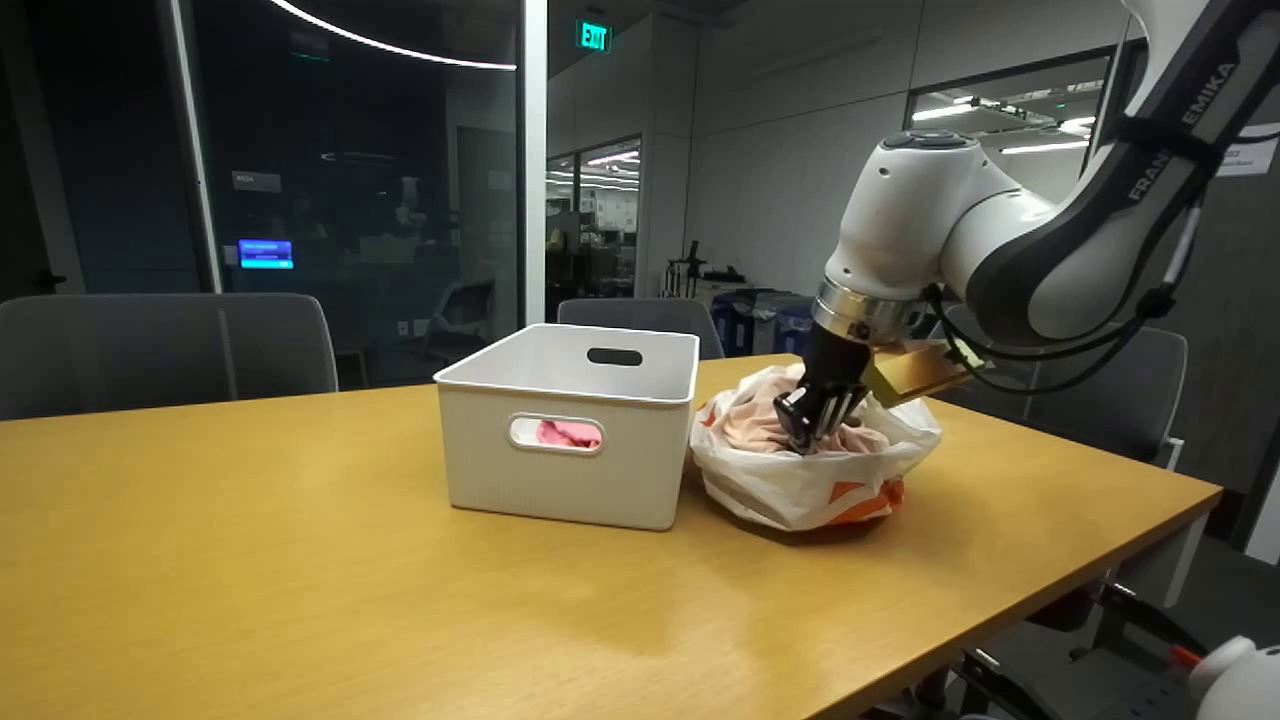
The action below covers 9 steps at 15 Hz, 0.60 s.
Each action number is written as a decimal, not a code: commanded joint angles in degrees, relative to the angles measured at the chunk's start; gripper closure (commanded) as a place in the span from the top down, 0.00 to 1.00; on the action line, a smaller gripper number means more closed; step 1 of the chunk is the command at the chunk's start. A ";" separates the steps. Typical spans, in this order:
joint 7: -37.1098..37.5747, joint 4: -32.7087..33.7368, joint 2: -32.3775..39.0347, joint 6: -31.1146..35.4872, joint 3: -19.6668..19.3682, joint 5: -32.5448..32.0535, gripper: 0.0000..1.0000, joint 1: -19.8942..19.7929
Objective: Put the peach shirt, the moose toy and the white towel in the basket
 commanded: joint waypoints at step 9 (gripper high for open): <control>3.88 1.85 -23.29 -2.45 0.14 -3.22 0.03 0.03</control>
